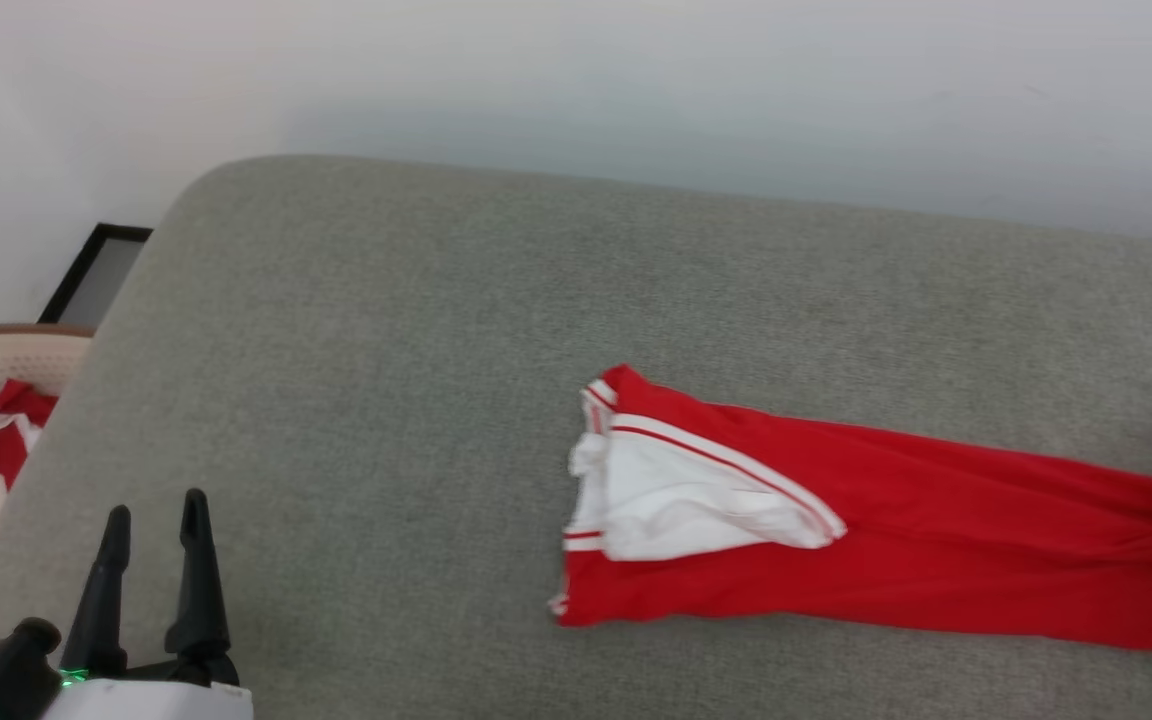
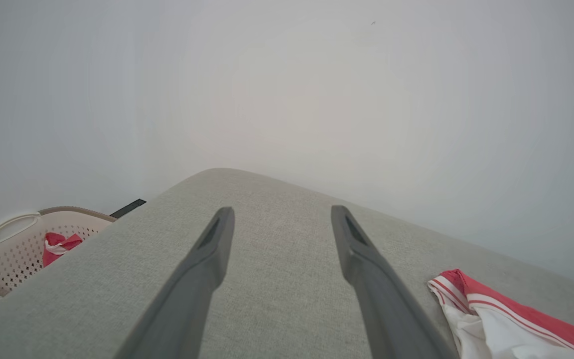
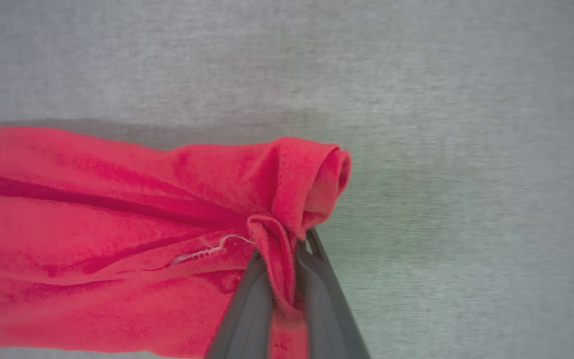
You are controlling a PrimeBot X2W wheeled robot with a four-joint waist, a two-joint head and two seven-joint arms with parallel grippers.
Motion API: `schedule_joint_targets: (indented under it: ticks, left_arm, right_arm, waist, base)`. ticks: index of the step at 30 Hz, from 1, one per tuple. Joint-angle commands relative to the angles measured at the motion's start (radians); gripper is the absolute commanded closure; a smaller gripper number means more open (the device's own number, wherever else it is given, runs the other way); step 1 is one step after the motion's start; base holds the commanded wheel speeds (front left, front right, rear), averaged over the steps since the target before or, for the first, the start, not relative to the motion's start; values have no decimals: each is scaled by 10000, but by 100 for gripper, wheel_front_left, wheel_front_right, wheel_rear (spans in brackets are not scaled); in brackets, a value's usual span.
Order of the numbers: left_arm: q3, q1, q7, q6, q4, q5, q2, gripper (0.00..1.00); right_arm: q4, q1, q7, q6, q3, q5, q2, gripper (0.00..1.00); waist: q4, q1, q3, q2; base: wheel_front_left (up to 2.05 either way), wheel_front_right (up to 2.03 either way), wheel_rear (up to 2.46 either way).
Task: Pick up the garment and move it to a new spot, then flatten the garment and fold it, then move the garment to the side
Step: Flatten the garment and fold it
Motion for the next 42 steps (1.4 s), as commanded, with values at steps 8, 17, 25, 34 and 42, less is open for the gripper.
schedule_joint_targets:
  ticks: [8, 17, 25, 34, 42]
  left_arm:
    - [188, 186, 4, -147, 122, -28, -108, 0]
    - [233, 440, 4, -159, 212, -33, -196, 0]
    - [-146, 235, 20, -264, 452, -63, -268, 0]
    - [-791, -223, 33, -381, 900, -153, -355, 0]
    - [-1127, -640, 10, -458, 1298, -291, -447, 0]
  right_arm:
    - [-505, -317, 144, -16, 209, 225, -254, 100]
    - [-2753, -68, 927, -13, 934, 1178, 946, 100]
    - [-3878, -47, 1023, -13, 1787, 909, 2454, 100]
    - [-2892, -738, 77, -13, 2755, 306, 3918, 100]
    - [-1012, -1486, -966, -13, 3284, -82, 4426, 100]
  waist:
    - [-462, 0, -142, 0]
    - [-728, 0, -523, 0]
    - [-178, 0, -807, 0]
    - [713, 0, -811, 0]
    - [1228, 0, -678, 0]
  base:
    - [0, 0, 0]
    - [0, 0, 0]
    - [0, 0, 0]
    - [0, 0, 0]
    - [0, 0, 0]
